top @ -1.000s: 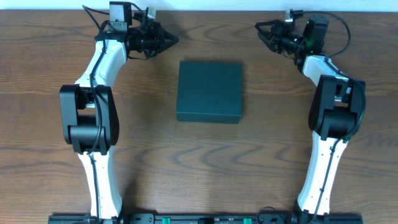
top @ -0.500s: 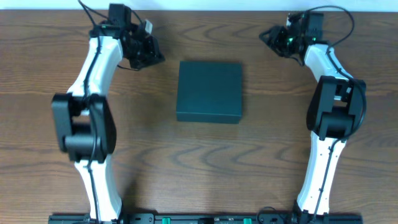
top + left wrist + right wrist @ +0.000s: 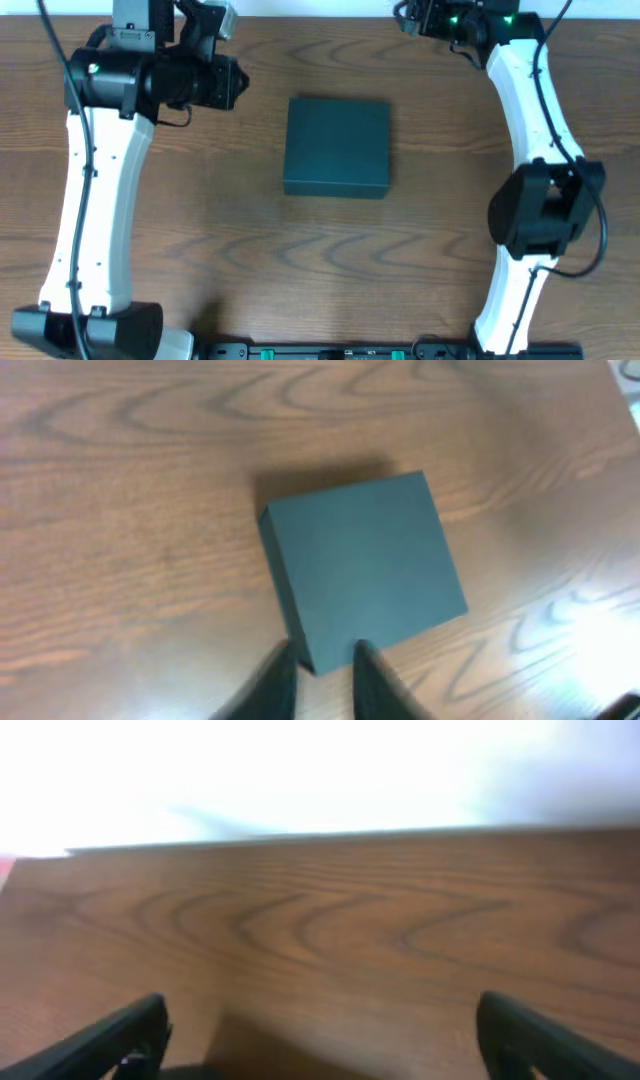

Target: Pack container

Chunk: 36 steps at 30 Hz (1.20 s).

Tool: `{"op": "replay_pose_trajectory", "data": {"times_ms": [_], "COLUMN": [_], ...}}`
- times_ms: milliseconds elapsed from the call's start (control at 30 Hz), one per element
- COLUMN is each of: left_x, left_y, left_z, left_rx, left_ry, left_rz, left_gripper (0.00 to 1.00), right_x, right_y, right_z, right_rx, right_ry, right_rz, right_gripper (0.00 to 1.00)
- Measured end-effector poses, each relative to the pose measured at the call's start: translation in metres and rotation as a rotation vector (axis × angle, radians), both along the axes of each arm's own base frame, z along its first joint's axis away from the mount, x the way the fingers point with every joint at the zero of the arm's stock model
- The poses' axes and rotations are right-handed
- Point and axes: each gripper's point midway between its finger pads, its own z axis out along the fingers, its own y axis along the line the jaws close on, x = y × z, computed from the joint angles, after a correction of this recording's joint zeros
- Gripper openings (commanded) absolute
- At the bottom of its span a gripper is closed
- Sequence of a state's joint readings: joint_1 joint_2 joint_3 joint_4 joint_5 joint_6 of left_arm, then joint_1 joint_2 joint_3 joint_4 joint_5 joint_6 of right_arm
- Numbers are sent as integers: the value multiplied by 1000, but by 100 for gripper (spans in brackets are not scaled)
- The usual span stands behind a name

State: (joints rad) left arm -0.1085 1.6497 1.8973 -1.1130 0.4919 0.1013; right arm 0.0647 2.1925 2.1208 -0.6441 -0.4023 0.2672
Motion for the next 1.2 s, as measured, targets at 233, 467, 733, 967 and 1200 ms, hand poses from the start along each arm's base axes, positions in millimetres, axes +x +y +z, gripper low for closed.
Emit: {"op": "replay_pose_trajectory", "data": {"times_ms": [233,467,733,967,1200], "left_x": [-30,-39,-40,-36,-44], "left_y": [4,5,5,15,51], "left_z": [10,4,4,0,19], "left_rx": [6,1,1,58,183], "left_ry": [34,90,91,84,2], "left_rz": [1,19,19,57,229], "left_gripper": [95,95,95,95,95], "right_x": [-12,-13,-13,-13,-13], "right_y": [13,17,17,17,17], "right_z": [-4,-4,-4,-5,-5], "right_rx": [-16,-17,-18,-20,-20], "right_ry": [43,46,46,45,45], "right_rz": [20,28,27,29,29], "right_gripper": [99,99,99,99,99]}}
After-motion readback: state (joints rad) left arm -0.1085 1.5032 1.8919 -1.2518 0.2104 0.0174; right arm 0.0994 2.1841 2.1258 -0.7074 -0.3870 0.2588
